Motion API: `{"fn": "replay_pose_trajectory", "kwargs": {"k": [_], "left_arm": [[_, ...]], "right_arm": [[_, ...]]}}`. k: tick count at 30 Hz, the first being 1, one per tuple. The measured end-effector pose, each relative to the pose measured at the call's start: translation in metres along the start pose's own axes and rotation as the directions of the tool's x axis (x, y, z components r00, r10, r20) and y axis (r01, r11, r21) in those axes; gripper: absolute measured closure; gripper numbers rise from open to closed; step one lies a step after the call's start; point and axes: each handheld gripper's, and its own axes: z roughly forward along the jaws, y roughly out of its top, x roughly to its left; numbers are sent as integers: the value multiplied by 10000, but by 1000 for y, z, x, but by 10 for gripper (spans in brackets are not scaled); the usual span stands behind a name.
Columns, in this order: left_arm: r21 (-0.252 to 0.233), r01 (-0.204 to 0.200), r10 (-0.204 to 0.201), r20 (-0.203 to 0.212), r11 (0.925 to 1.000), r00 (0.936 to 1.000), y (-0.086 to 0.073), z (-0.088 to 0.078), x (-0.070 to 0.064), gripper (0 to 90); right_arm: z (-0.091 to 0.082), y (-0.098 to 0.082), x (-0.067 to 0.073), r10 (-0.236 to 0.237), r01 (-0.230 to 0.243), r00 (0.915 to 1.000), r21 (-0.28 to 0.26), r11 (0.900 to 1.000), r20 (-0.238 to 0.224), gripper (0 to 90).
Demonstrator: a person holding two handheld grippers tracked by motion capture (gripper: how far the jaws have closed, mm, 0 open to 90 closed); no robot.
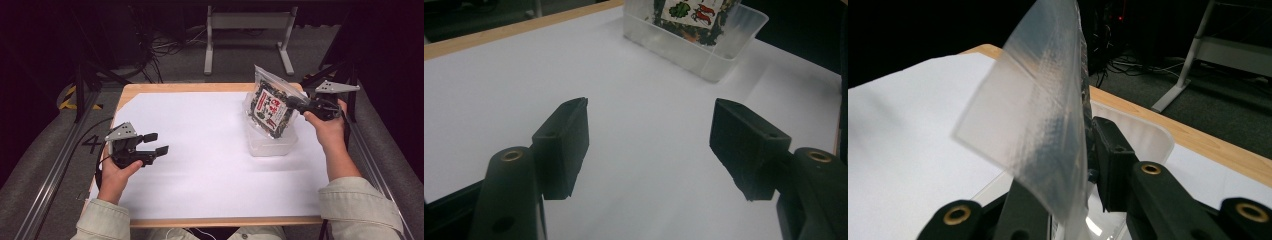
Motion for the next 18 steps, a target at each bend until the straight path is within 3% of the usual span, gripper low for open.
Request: {"fn": "replay_pose_trajectory", "kwargs": {"k": [3, 8, 18], "left_arm": [[-1, -55, 55, 8, 10000, 10000, 0, 0, 0, 332], [-9, 21, -21, -22, 10000, 10000, -1, 0, 1, 331], [129, 255, -254, -34, 9996, 9997, -7, 0, 4, 331]], "right_arm": [[1, 2, 2, -146, 146, 9999, 55, 9999, 52, 769], [0, -3, -3, 236, -235, 9997, -117, 9997, 21, 767], [-4, -6, -15, 737, -725, 9959, -238, 9971, 521, 720]]}}
